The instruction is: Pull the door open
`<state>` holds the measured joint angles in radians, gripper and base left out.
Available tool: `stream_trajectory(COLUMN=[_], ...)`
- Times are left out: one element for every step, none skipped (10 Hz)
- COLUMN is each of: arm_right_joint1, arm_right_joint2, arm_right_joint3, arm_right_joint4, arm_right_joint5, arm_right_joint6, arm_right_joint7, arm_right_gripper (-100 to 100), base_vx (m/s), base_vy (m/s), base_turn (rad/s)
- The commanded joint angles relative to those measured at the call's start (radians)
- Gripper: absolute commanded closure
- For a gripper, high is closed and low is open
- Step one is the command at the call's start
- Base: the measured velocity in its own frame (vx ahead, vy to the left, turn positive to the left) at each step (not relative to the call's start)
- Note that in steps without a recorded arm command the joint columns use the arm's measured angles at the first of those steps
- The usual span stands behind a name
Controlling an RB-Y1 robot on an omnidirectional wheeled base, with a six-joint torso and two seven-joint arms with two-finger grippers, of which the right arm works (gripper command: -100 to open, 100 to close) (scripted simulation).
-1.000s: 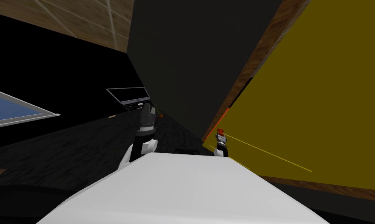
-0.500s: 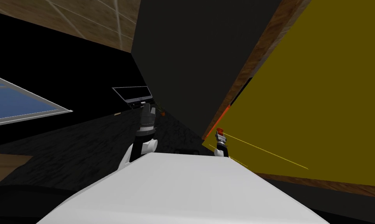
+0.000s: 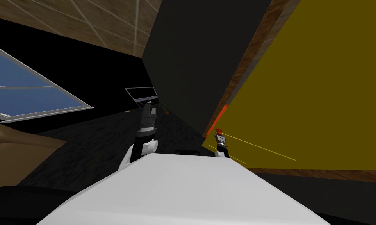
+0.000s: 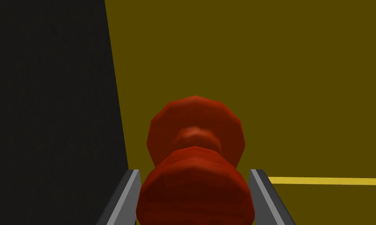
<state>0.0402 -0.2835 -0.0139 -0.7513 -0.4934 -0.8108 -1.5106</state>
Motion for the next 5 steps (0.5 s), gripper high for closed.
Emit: stream_trajectory(arm_right_joint1=[-0.004,-0.001,0.01,0.015,0.023], arm_right_joint2=[-0.007,-0.006,-0.015,-0.022,-0.032], arm_right_joint3=[0.022,0.013,0.036,0.047,0.065], arm_right_joint4=[0.011,0.003,0.0,-0.004,-0.009], arm_right_joint5=[0.011,0.006,0.02,0.026,0.036], arm_right_joint6=[-0.011,-0.004,-0.01,-0.014,-0.02], arm_right_joint7=[-0.027,-0.015,-0.038,-0.049,-0.068], arm_right_gripper=[100,100,100,100,100], base_vx=[-0.256,-0.111,-0.199,-0.281,-0.292], base_vy=[-0.026,-0.009,-0.006,-0.019,-0.032], base_turn=[0.1,0.034,0.097,0.125,0.125])
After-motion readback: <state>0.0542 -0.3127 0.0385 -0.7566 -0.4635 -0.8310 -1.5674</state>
